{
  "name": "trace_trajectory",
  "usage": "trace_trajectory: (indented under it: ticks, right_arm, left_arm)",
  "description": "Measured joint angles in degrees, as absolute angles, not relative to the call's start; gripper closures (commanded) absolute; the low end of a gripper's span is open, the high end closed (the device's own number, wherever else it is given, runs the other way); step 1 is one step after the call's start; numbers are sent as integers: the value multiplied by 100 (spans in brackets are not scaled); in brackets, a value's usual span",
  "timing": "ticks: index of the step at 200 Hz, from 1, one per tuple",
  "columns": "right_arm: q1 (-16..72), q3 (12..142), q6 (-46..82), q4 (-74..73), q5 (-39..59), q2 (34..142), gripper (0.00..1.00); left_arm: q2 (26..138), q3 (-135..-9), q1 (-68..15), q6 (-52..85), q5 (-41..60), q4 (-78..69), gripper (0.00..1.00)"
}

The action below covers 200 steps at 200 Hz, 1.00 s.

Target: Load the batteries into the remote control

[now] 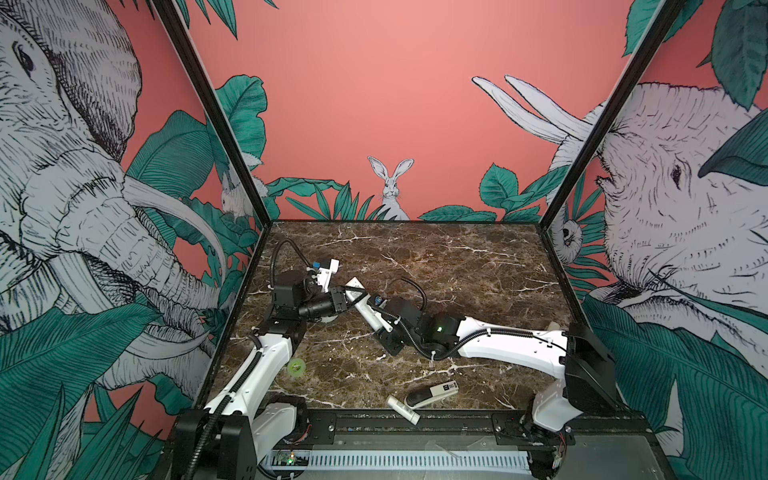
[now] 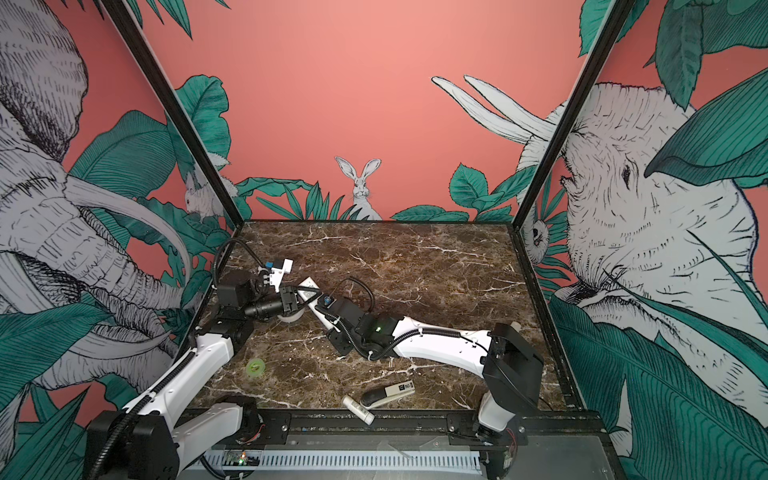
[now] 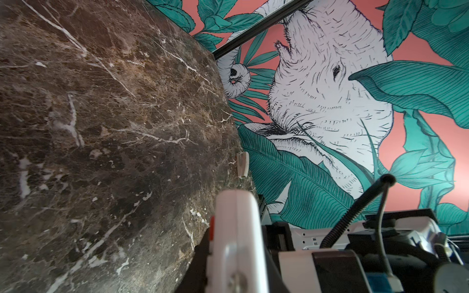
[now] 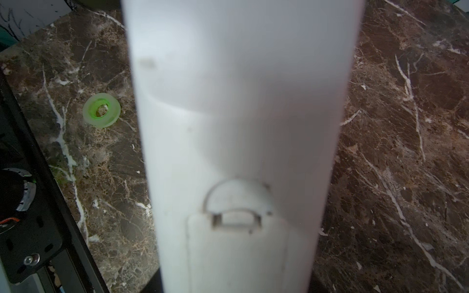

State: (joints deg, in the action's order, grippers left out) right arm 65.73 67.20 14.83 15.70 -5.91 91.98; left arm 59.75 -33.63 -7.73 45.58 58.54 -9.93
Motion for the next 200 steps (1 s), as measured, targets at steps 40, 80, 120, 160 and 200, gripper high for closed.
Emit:
trace_trajectory:
  ticks: [40, 80, 120, 160, 200]
  right_arm:
    - [6302, 6239, 1634, 1282, 30, 8586, 66]
    - [5688, 5551, 2119, 666, 1350, 7848, 66]
    - [5159, 5072, 2895, -231, 2626, 7365, 66]
    - [5142, 4906, 3529, -976, 3426, 7150, 66]
    - [5137, 4720, 4003, -1608, 3822, 7087, 66]
  left_arm:
    - [5975, -3470, -773, 4650, 5935, -1372, 33]
    - [5975, -3481, -878, 4886, 6053, -2309, 28]
    - [5948, -3800, -1525, 4674, 6176, -2685, 25]
    - [6040, -4064, -2080, 4390, 6224, -2941, 14]
    - [6576, -4261, -2305, 4534, 6239, -3516, 15]
